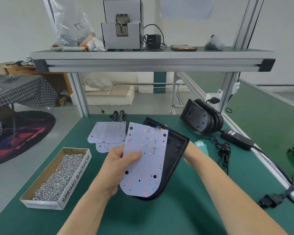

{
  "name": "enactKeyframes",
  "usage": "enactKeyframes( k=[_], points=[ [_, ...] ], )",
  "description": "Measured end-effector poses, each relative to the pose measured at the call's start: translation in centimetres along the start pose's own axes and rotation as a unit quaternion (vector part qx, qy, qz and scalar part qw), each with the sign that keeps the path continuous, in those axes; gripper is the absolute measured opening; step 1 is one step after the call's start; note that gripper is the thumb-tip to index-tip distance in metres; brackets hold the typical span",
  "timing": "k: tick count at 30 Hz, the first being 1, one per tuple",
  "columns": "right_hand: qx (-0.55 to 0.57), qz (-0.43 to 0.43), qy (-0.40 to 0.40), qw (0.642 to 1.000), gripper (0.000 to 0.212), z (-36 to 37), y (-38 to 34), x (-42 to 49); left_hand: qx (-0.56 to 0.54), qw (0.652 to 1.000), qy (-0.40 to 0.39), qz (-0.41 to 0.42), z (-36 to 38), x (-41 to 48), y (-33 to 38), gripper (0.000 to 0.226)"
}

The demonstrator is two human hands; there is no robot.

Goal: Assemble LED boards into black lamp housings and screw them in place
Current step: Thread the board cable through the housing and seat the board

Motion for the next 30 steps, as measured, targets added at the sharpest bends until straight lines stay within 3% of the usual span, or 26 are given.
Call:
enactKeyframes(
  k=[2,4,5,8,11,15,17,19,22,25,27,30],
  points=[
    [-0.092,-0.087,0.118,0.985,0.031,-1.9,-1.3,-0.7,0.015,1.0,0.01,0.0,-0.2,-0.1,-0.2,0.039],
    [-0.102,-0.23,0.274,0.928,0.02,-4.0,-3.2,-3.6,0.021,1.0,0.021,0.001,-0.3,-0.2,-0.3,0.04],
    [-0.078,-0.296,0.313,0.899,0.014,-4.3,-4.2,-5.6,0.028,0.999,0.023,0.002,-0.3,-0.2,-0.4,0.04],
    [-0.198,-0.406,0.273,0.85,0.01,-2.0,-6.2,-8.5,0.065,0.998,0.02,0.008,0.2,-0.1,-0.6,0.04],
    [-0.327,-0.351,0.231,0.847,0.027,0.1,-6.0,-8.2,0.099,0.994,0.038,0.029,0.9,-0.1,-0.5,0.04],
    [-0.353,-0.345,0.263,0.829,0.032,0.1,-5.5,-8.7,0.1,0.992,0.068,0.033,1.2,-0.7,-0.7,0.039],
    [-0.336,-0.34,0.252,0.841,0.031,0.4,-5.1,-8.6,0.094,0.991,0.085,0.039,1.0,-1.0,-0.8,0.061],
    [-0.282,-0.311,0.237,0.876,0.03,0.4,-4.5,-8.4,0.096,0.988,0.12,0.034,0.6,-1.5,-1.0,0.092],
    [-0.207,-0.258,0.227,0.916,0.03,0.2,-3.5,-7.9,0.091,0.982,0.165,0.015,0.4,-2.2,-1.5,0.096],
    [-0.145,-0.24,0.205,0.938,0.029,0.0,-2.5,-7.5,0.065,0.989,0.134,0.015,0.9,-2.4,-2.6,0.098],
    [-0.118,-0.242,0.202,0.942,0.028,-0.2,-2.1,-7.3,0.047,0.993,0.1,0.028,1.3,-2.4,-3.0,0.086],
    [-0.09,-0.237,0.208,0.945,0.025,-0.5,-1.8,-6.9,0.032,0.993,0.093,0.058,1.8,-2.4,-2.6,0.036]
  ],
)
Point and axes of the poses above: each hand's wrist, its own x-axis towards the middle knuckle, its own z-axis out of the palm, y = z × x, the point moved 7 cm from there along x, towards the middle knuckle, and after that the axes turned 6 degrees about z, right-handed, at the moved point
